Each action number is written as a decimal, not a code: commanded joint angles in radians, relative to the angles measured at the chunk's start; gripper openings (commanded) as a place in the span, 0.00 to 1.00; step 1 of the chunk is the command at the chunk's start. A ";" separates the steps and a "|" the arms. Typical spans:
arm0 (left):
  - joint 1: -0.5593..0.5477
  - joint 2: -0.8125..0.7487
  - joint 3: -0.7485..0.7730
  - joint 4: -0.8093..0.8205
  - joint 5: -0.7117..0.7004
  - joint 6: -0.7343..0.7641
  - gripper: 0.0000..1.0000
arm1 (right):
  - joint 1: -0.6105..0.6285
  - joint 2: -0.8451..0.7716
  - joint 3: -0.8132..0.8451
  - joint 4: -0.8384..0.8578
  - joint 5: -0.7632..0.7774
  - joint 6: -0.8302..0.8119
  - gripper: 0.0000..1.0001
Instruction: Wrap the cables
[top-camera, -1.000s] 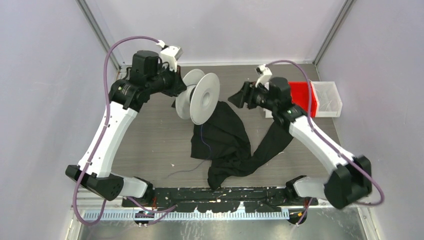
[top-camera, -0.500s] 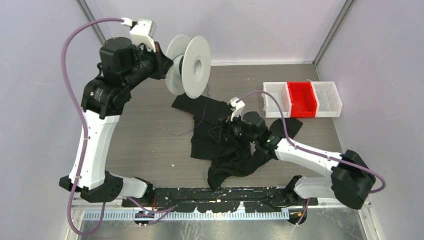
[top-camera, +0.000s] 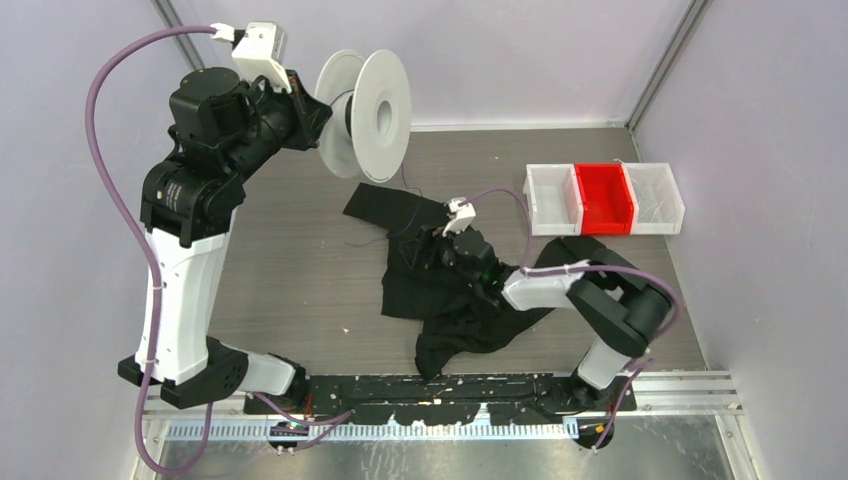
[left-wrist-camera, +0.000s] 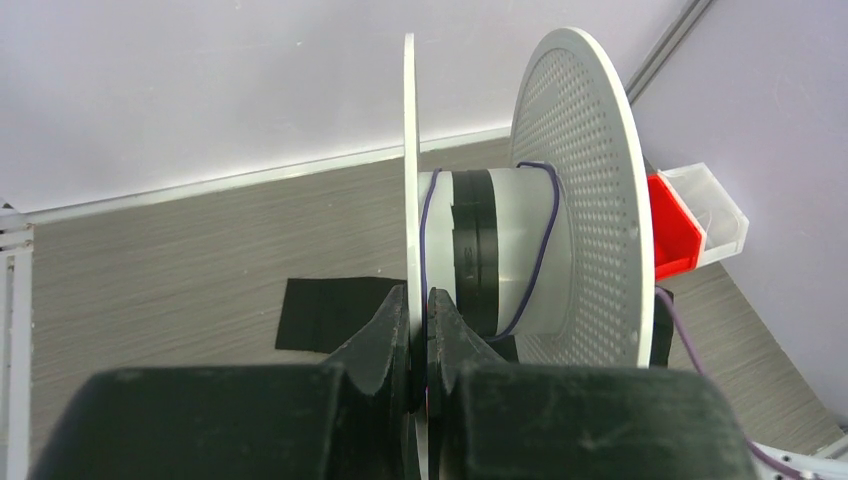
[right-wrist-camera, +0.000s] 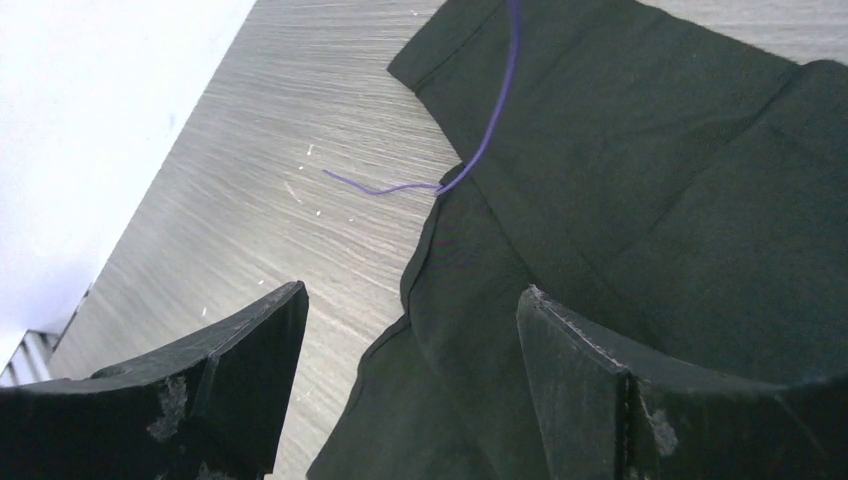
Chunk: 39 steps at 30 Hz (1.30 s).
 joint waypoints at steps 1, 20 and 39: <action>0.004 -0.030 0.052 0.074 -0.007 -0.023 0.00 | 0.010 0.103 0.078 0.208 0.095 0.043 0.82; 0.004 -0.050 0.030 0.064 -0.077 -0.012 0.00 | 0.009 0.180 0.238 0.081 0.035 -0.014 0.01; 0.001 -0.031 -0.378 0.225 -0.151 0.053 0.00 | 0.150 -0.386 0.550 -0.907 -0.211 -0.430 0.01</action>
